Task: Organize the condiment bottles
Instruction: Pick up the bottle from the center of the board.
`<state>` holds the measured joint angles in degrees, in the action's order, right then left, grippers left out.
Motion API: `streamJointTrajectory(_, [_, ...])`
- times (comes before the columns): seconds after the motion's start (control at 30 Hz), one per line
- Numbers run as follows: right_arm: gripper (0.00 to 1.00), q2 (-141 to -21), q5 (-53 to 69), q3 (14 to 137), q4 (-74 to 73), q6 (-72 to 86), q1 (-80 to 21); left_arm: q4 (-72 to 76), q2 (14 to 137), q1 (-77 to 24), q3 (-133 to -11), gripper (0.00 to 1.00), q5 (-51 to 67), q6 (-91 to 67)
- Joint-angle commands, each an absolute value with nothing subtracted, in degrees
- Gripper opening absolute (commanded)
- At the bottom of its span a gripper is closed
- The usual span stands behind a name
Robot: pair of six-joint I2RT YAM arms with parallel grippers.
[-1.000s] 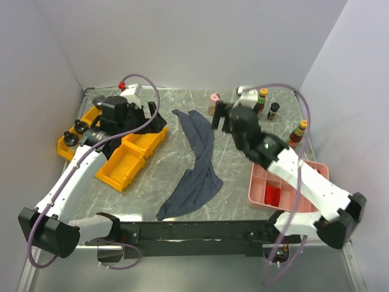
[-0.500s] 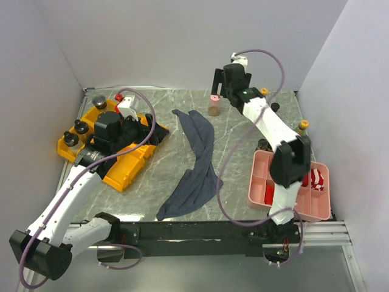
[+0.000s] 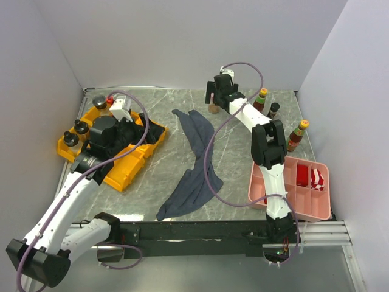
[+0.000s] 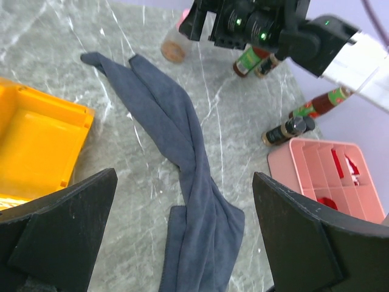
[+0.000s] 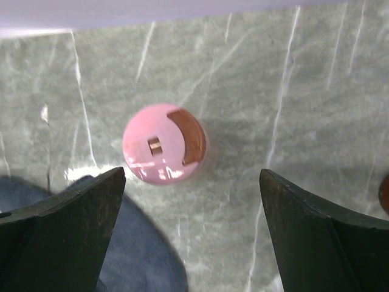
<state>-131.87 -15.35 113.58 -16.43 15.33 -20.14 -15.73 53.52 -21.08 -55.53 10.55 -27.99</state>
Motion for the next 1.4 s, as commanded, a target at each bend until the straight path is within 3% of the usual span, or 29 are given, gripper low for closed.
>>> streamJointTrajectory(0.0, [0.97,-133.5,-15.99,117.15,-8.44,15.03,-20.04,-12.83,51.33,-21.27,-55.46,0.99,7.73,-28.65])
streamJointTrajectory(0.47, [0.85,-137.2,-12.57,120.32,-4.92,13.18,-19.42,-13.09,49.83,-21.27,-55.63,0.99,5.36,-28.04])
streamJointTrajectory(0.67, [0.65,-133.86,-13.71,114.79,-3.25,11.87,-19.51,-12.83,48.08,-21.27,-55.29,0.99,3.08,-27.86])
streamJointTrajectory(0.7, [0.6,-132.55,-14.15,113.92,-2.82,11.69,-19.42,-12.75,47.73,-21.27,-55.11,0.99,2.73,-27.86])
streamJointTrajectory(0.9, [0.53,-123.15,-15.82,103.12,-0.54,10.99,-19.69,-12.57,46.32,-21.27,-54.4,0.99,0.97,-27.42])
streamJointTrajectory(1.13, [0.5,-108.12,-17.76,84.14,2.99,12.74,-21.18,-14.41,46.23,-21.27,-55.2,0.99,-2.81,-27.07])
streamJointTrajectory(1.37, [0.49,-95.73,-18.72,74.89,2.46,16.96,-28.47,-14.76,43.69,-21.27,-54.05,0.99,-9.83,-27.68])
